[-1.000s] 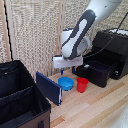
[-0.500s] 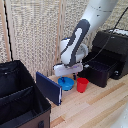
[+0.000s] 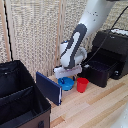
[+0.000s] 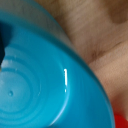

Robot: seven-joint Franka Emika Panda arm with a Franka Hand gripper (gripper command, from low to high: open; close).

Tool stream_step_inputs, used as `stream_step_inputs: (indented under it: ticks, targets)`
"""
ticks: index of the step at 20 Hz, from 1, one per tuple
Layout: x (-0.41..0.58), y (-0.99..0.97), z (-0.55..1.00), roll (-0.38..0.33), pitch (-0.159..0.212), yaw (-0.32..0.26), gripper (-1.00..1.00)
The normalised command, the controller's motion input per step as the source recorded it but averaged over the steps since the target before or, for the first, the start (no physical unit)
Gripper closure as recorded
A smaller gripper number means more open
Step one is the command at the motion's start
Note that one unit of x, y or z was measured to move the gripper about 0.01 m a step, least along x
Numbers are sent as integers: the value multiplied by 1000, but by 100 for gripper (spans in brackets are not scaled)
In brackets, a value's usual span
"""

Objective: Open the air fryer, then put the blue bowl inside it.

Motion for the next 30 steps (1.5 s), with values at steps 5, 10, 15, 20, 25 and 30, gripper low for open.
stream_step_inputs:
  ticks: [5, 10, 15, 20, 25, 30]
  targets:
    - [-2, 44, 20, 0, -3, 0, 100]
    - [-11, 0, 24, 0, -13, 0, 100]
    - [-58, 0, 15, -2, 7, -5, 100]
    - [-205, -38, 379, 13, 35, 12, 100]
    - [-39, -142, 939, 75, 60, -6, 100]
    - [58, -123, 993, 64, 0, -82, 100]
